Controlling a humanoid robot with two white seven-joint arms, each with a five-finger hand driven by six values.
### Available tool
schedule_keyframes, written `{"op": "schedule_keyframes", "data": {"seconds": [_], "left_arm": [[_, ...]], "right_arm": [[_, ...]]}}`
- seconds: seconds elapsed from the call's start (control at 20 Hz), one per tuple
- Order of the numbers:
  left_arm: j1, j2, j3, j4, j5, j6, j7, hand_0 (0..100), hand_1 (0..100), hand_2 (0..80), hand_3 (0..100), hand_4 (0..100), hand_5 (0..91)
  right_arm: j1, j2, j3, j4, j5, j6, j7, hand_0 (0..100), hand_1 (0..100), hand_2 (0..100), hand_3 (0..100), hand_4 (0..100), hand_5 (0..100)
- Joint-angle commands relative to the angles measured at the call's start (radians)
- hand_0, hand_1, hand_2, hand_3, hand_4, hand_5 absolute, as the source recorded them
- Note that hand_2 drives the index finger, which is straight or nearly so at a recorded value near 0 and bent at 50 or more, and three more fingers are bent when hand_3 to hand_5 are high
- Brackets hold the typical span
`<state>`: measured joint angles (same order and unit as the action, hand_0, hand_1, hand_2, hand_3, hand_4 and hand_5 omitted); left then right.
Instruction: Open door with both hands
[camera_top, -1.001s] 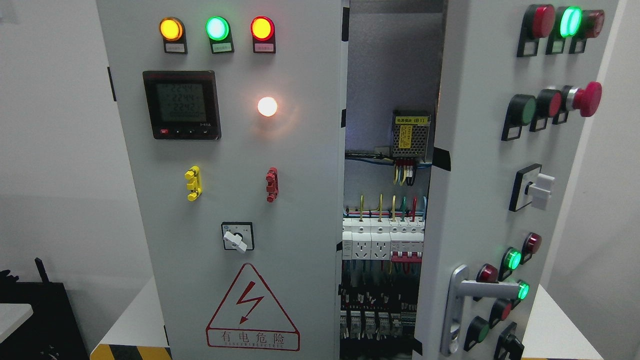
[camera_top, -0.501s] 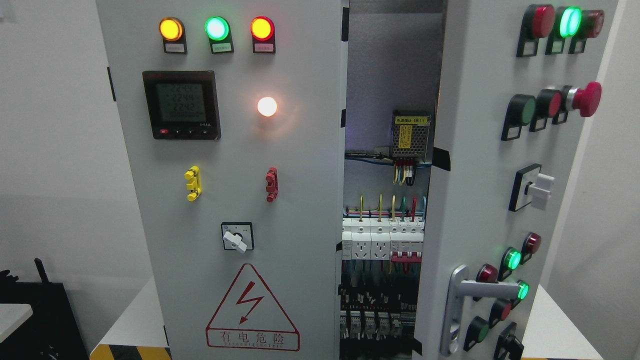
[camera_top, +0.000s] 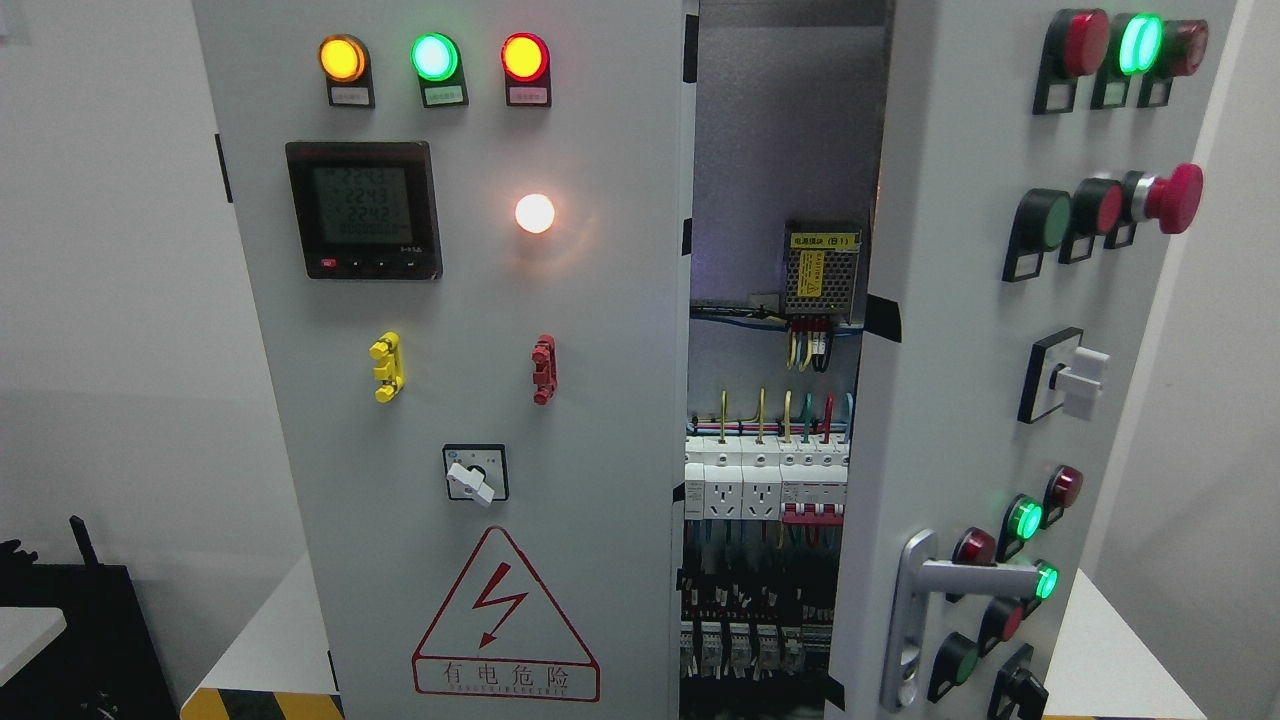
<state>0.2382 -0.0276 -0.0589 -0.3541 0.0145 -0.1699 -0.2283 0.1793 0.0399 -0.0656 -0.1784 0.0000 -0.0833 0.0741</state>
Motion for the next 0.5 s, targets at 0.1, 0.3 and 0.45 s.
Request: {"op": "schedule_keyframes", "data": {"seconds": [0.1,0.3,0.45], "left_arm": [[0.17,0.109,-0.13,-0.612,0.159,-0.014,0.001,12,39,0.0,0,0,0.0],[0.256,0.199,-0.136,-0.82,0.214,-0.025,0.004,12,39,0.0,0,0,0.0],[0.296,0.259,-0.133,-0.902,0.234,-0.08,0.007,12,39,0.0,0,0,0.0]], "right_arm": [[0.0,0.0,0.001,-0.001,0.032,0.0,0.0,50,16,0,0,0,0],[-0.001,0.0,0.001,-0.001,0.032,0.0,0.0,50,16,0,0,0,0],[-0.001,0.0,0.001,-0.001,0.032,0.0,0.0,50,16,0,0,0,0]]}}
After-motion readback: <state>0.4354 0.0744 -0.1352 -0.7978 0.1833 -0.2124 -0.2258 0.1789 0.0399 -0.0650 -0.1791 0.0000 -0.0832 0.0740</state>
